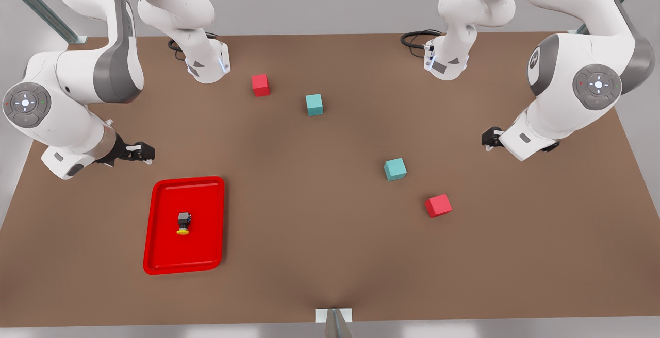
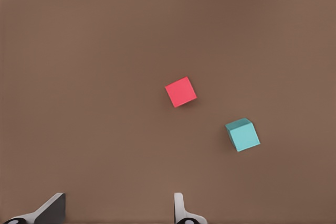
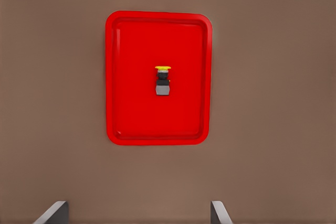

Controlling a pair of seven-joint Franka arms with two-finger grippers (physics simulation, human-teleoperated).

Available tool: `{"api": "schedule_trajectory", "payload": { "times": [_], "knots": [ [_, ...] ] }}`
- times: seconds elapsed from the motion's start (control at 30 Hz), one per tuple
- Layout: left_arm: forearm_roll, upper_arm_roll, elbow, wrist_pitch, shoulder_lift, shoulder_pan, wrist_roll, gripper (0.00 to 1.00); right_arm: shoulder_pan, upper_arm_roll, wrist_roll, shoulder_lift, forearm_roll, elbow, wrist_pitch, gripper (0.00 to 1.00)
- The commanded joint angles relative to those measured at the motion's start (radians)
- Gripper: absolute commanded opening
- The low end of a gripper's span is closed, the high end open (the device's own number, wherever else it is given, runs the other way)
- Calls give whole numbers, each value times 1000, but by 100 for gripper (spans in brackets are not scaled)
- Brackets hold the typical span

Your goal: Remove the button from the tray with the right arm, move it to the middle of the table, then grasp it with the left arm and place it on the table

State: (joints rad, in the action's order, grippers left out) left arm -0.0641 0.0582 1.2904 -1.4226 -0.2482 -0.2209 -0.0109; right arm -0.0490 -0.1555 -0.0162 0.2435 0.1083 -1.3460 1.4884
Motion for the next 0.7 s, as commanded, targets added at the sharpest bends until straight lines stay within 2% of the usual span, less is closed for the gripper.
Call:
{"api": "schedule_trajectory", "payload": {
  "times": [0.0, 0.27, 0.33, 0.5, 0.67],
  "knots": [
    [-3, 0, 0, -9, 1, 0, -1, 100, -3, 1, 1, -1, -2, 1, 1, 100],
    [3, 0, -5, -64, -83, 0, -1, 100, 51, 1, -10, 97, 1, -16, -5, 100],
    [3, 0, -5, -64, -83, 2, -1, 100, 49, 2, -30, 172, 4, -18, 18, 100],
    [3, 0, -3, -64, -83, 2, -4, 100, -15, 2, -28, 183, 4, -375, 568, 100],
    [3, 0, -3, -64, -83, 2, -6, 100, -54, 5, -21, 333, 8, -392, 920, 100]
  ]
}}
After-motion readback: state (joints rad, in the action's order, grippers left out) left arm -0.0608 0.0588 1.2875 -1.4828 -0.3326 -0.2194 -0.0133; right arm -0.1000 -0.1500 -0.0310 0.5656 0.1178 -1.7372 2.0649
